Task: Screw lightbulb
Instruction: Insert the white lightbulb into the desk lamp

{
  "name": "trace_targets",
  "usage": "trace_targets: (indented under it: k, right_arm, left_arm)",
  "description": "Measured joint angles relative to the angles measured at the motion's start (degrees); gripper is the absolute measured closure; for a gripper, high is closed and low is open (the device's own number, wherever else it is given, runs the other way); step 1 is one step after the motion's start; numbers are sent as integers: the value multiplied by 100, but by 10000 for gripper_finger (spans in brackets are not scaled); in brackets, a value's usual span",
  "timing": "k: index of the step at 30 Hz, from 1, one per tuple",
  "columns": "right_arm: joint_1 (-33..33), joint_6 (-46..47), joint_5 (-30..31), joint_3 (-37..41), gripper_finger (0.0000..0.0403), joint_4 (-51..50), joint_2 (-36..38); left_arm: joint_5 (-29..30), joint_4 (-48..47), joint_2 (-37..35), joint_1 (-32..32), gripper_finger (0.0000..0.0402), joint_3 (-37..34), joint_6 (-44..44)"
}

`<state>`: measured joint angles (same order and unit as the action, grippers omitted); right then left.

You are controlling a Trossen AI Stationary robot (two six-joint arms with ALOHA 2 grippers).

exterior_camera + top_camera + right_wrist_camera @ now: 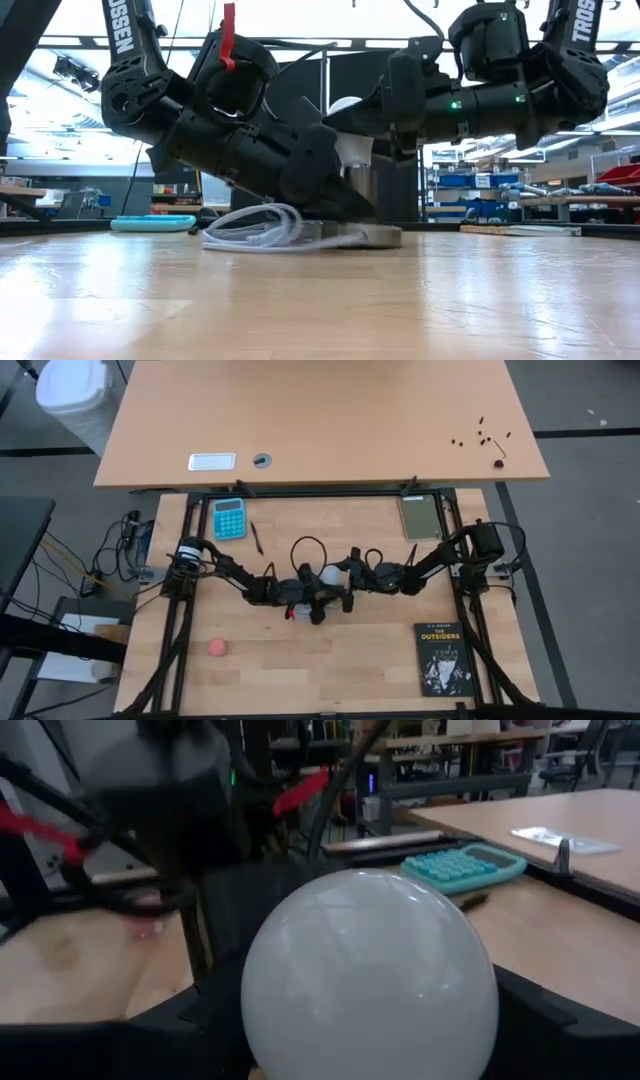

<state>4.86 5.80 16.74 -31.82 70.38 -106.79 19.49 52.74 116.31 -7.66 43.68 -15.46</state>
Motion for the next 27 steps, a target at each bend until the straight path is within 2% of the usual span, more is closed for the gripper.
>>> trace_targets:
  k: [7,27]
  right_arm:
    - [64,-158,17,1,119,-134,-1]
    - [195,-372,168,657,119,-174,541]
  left_arm:
    - [-11,55,0,0,139,2,15]
    - [-72,49,-223,-16,138,2,590]
